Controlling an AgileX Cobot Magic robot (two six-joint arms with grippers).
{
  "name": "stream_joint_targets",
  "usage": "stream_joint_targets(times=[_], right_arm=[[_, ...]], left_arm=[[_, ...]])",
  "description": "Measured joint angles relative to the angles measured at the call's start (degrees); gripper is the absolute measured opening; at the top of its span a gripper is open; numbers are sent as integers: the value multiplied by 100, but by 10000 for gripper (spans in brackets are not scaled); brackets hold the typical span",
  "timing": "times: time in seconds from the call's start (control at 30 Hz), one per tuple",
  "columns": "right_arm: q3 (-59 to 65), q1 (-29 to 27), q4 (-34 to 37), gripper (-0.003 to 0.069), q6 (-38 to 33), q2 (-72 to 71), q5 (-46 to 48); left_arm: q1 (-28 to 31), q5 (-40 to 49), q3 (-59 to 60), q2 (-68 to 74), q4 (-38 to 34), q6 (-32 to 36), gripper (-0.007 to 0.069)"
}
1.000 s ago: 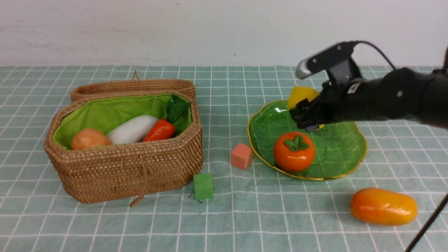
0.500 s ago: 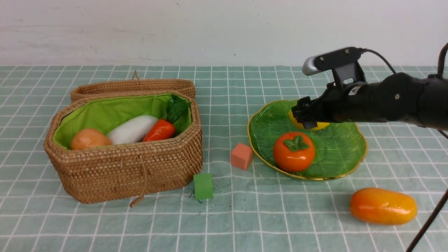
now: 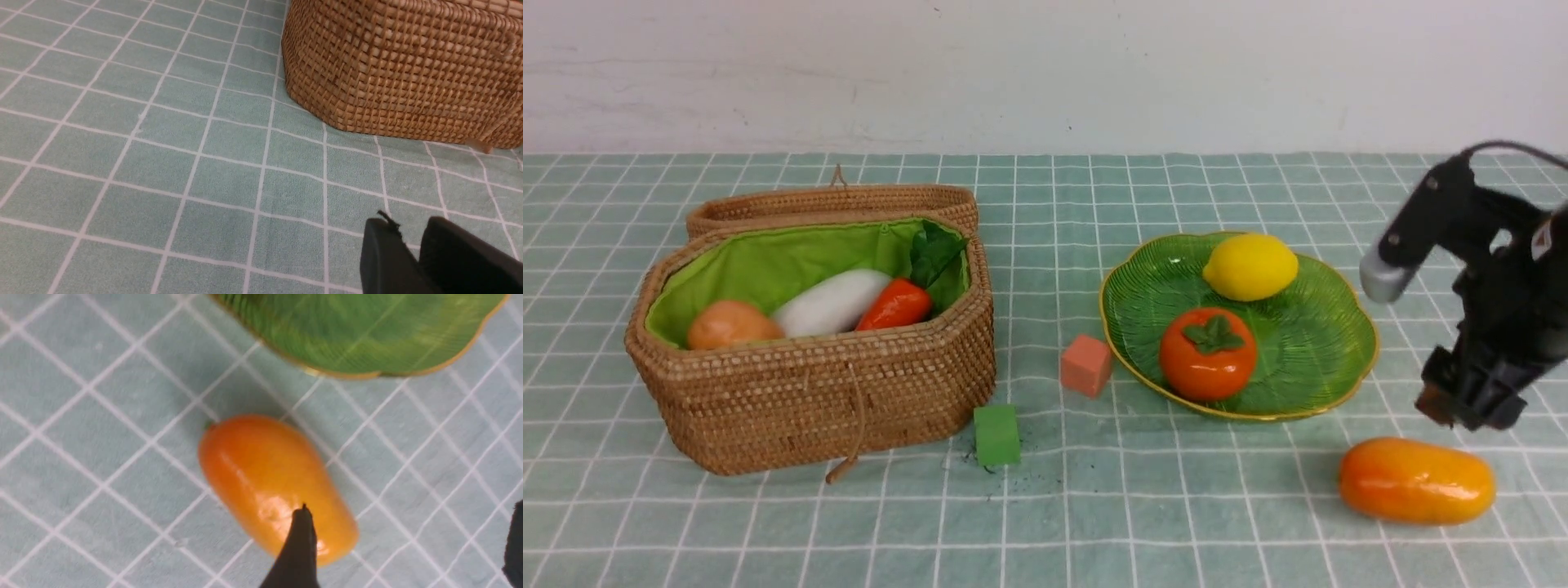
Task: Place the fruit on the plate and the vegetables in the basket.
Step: Use the right arm to grab a mango and put it into the right plate
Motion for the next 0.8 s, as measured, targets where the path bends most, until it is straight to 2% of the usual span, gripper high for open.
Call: stream_joint_targets(times=[0.23, 0.33, 0.5, 0.67, 0.8], right_arm=[[994, 0, -100, 622, -431, 239, -1282], [1183, 0, -151, 622, -443, 568, -1876], [1176, -7, -381, 612, -453, 1179, -2308], [914, -17, -258, 586, -453, 1353, -2027], [302, -10, 314, 586, -453, 1309, -924]], left_arm=[[0, 0, 0, 0, 0, 0, 142], [0, 0, 0, 0, 0, 0, 146], [0, 0, 0, 0, 0, 0, 151], [0, 0, 0, 0, 0, 0, 155], [0, 0, 0, 0, 0, 0, 160]])
